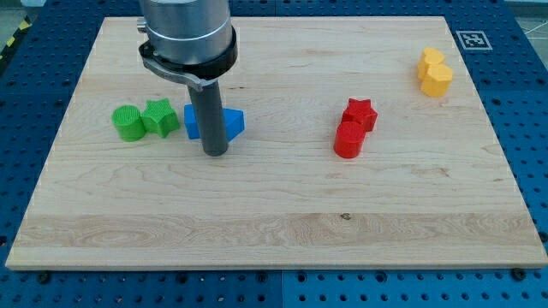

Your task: Separate the red circle from the red star

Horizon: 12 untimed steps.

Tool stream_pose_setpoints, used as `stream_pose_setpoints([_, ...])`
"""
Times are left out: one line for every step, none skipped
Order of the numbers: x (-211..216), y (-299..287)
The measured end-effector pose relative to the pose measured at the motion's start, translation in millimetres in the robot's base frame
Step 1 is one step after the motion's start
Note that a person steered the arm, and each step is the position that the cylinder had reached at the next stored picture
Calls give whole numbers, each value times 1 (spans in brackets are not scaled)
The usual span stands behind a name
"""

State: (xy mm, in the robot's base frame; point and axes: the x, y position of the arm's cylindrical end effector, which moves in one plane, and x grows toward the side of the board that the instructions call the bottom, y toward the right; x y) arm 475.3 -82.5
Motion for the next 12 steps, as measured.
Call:
stream_pose_setpoints([7, 2])
stream_pose_setpoints([32, 61])
stream_pose_setpoints([30, 145])
stream_pose_setpoints([26, 164])
stream_pose_setpoints([14, 184])
stream_pose_setpoints([17, 196])
stream_pose_setpoints([18, 246])
stream_pose_setpoints([16, 242])
stream_pose_setpoints([14, 219])
stream_pose_setpoints([14, 196])
stream_pose_setpoints([6, 188])
stream_pose_setpoints([6, 177])
